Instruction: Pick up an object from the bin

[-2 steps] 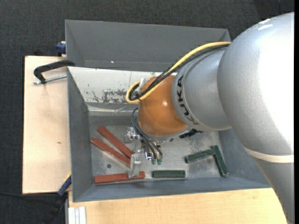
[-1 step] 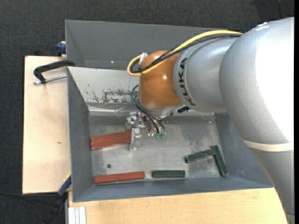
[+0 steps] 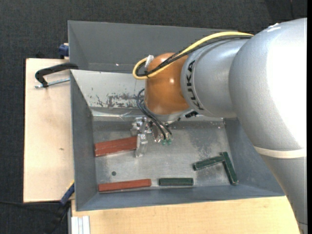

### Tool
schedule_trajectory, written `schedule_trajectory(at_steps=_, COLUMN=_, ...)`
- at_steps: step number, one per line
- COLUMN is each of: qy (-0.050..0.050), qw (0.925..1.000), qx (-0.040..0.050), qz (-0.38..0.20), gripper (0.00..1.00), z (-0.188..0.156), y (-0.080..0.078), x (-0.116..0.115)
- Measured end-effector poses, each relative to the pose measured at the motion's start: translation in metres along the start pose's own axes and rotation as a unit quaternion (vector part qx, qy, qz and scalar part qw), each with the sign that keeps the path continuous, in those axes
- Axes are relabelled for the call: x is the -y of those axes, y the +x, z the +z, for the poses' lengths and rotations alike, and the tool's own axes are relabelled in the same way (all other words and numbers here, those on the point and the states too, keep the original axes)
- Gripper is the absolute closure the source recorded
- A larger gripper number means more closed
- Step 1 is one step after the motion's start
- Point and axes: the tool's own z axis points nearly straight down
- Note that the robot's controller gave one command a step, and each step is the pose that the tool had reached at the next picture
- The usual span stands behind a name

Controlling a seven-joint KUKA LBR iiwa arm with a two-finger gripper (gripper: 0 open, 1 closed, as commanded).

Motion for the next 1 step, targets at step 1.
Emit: schedule_trajectory(at_steps=1, qy=-0.001, qw=0.9999, qx=-0.0007, qz=0.012, gripper=1.00, z=-0.1368, y=-0.0309, x=-0.0368)
